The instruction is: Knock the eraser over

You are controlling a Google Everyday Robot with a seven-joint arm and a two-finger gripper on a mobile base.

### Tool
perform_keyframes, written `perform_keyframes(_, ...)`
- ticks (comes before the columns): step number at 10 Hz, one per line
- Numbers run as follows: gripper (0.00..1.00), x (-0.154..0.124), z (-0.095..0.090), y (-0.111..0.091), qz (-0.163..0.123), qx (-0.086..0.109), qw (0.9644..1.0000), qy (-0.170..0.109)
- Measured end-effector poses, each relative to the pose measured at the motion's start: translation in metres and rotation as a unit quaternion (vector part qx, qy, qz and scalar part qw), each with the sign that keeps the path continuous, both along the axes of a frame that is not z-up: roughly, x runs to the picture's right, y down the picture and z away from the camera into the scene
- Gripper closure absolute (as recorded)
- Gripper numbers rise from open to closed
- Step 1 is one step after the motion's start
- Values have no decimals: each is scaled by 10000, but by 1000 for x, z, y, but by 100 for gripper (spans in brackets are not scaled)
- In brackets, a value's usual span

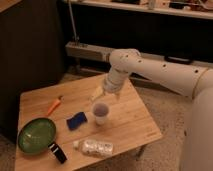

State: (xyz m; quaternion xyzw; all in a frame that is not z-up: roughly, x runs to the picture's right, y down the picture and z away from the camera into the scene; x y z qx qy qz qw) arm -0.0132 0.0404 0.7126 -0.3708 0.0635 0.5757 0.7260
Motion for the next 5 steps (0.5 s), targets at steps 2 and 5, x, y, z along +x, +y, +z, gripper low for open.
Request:
perform_keyframes(2, 24, -25, -45, -10, -215, 255, 9991, -274)
perform_keyframes(5, 52, -84, -123, -6, -798, 469, 9909, -977)
